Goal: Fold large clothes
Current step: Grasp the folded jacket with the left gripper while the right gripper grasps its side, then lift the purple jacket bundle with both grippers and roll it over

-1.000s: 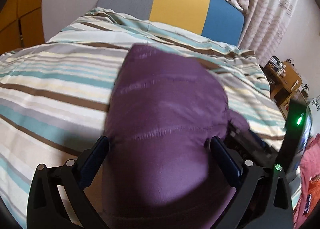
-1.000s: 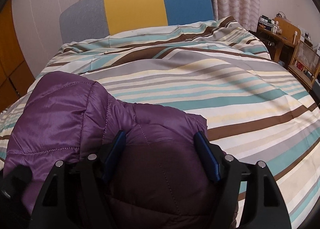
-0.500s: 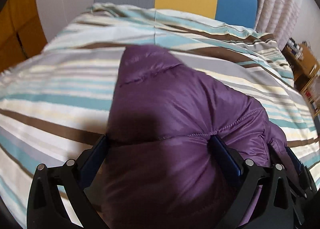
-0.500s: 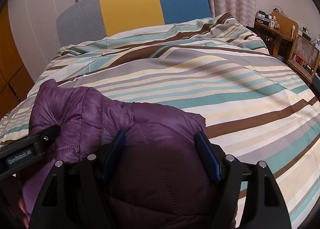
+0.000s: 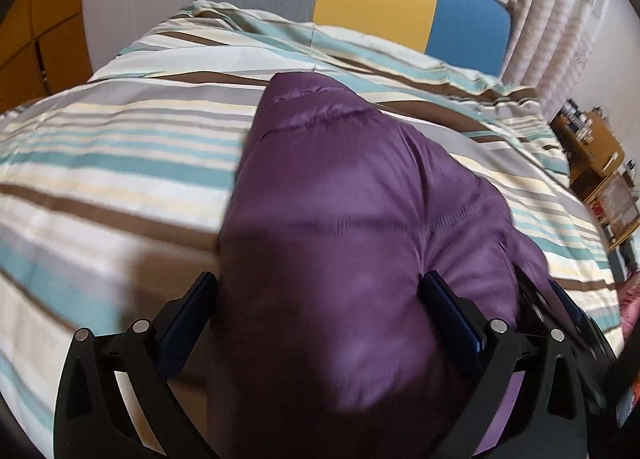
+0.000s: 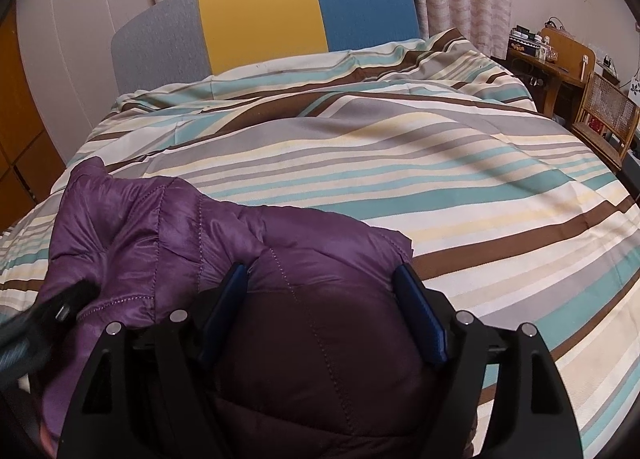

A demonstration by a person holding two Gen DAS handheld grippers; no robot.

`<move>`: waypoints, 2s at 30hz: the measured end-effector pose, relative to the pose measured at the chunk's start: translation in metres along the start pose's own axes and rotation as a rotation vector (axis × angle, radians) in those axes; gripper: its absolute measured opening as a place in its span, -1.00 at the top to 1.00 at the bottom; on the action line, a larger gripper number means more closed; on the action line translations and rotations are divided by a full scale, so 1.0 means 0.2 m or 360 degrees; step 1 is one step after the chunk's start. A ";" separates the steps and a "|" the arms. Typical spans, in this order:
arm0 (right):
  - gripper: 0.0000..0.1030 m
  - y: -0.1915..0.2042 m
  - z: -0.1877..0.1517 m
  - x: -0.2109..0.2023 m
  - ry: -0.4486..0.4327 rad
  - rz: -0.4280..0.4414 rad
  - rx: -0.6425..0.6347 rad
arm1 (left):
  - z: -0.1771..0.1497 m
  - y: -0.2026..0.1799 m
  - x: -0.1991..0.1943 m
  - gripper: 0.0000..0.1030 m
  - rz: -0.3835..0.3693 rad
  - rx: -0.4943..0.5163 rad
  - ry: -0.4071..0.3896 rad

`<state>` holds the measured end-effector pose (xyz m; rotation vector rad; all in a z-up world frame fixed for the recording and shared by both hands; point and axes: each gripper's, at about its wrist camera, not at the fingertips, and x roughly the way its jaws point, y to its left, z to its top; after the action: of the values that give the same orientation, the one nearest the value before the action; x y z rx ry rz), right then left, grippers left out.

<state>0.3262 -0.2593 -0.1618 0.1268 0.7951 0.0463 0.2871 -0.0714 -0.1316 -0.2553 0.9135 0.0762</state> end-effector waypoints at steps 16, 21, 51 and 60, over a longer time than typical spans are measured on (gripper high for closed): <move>-0.80 -0.05 -0.19 -0.41 -0.0299 -0.0009 -0.0055 | -0.26 -0.12 -0.37 -0.94 0.0083 0.0353 -0.0323; -0.81 -0.09 -0.21 -0.30 -0.0131 -0.0008 0.0026 | -0.25 -0.11 -0.22 -0.94 0.0062 0.0349 -0.0202; -0.92 -0.16 -0.34 -0.51 -0.0040 0.0221 0.0071 | -0.38 0.18 -0.37 -0.94 -0.0478 -0.0007 0.0022; -0.91 -0.31 -0.43 -0.45 0.0169 0.0527 0.0375 | -0.41 0.24 -0.32 -0.94 -0.0704 -0.0063 0.0210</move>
<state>0.2017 -0.3208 -0.1652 0.4817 0.8776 0.2746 0.1768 -0.0429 -0.1374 -0.4982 0.9685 -0.3348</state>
